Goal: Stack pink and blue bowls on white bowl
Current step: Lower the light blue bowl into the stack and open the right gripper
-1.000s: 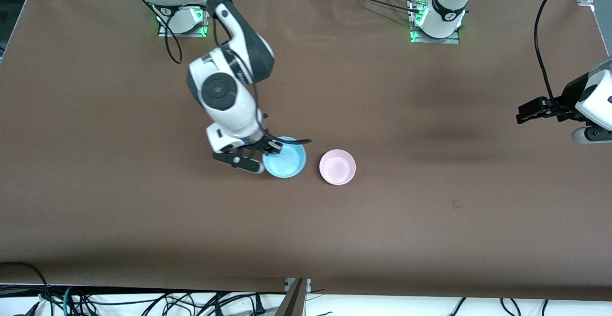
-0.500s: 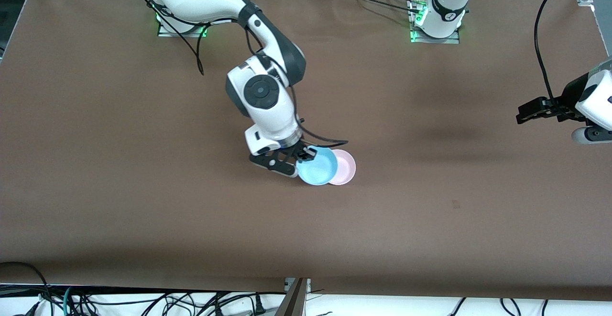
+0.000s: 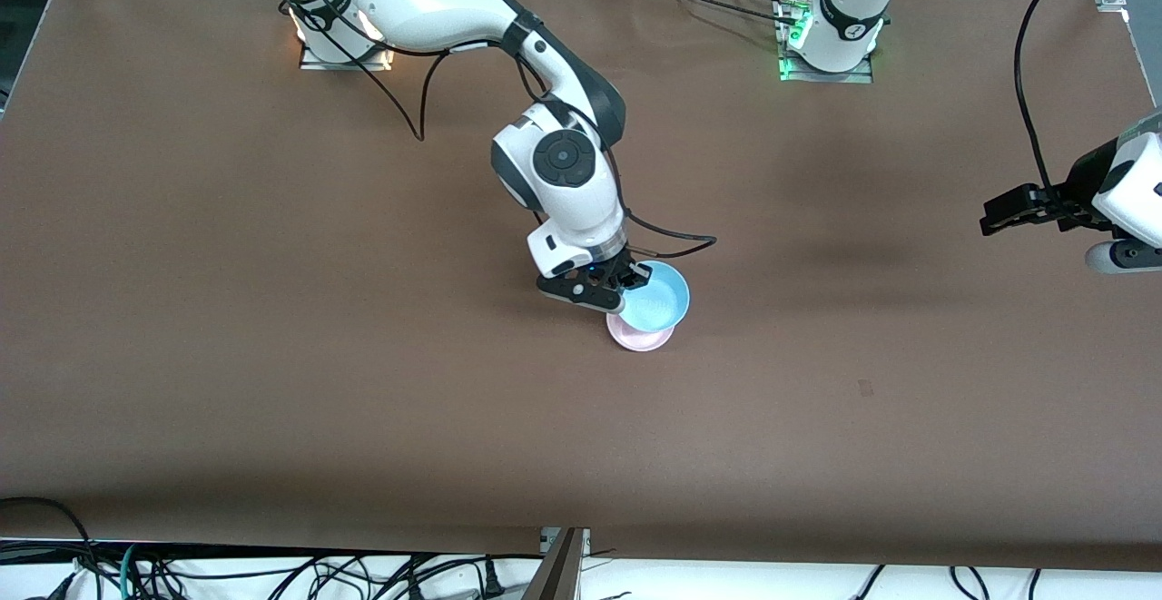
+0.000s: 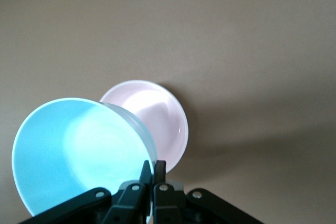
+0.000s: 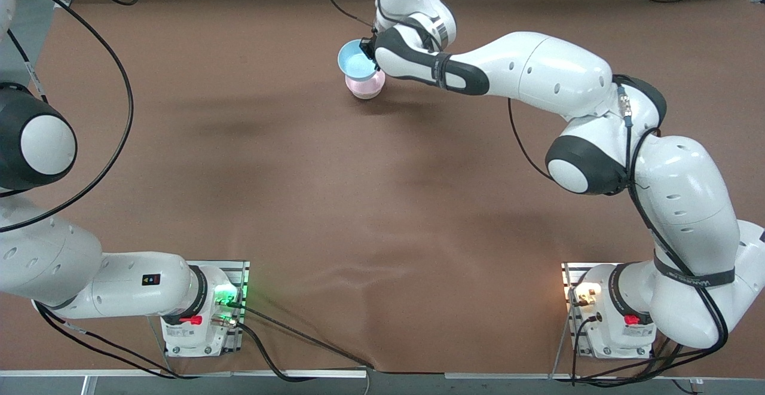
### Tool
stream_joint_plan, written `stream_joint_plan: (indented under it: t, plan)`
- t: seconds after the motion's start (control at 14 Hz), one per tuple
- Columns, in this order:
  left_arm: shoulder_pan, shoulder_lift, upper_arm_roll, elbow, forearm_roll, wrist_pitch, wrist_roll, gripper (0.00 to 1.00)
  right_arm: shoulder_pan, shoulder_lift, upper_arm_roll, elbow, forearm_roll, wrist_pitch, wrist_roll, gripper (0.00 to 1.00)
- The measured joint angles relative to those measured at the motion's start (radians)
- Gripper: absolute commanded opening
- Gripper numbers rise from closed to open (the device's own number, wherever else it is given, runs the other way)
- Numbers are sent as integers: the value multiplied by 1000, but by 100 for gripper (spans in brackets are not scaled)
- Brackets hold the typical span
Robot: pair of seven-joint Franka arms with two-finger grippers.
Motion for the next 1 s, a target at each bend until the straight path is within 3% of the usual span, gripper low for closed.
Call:
stream_joint_plan:
  t: [1.0]
  plan:
    - [0, 0, 0, 0, 0, 0, 0, 100, 9, 67, -31, 8, -9, 54, 4, 0]
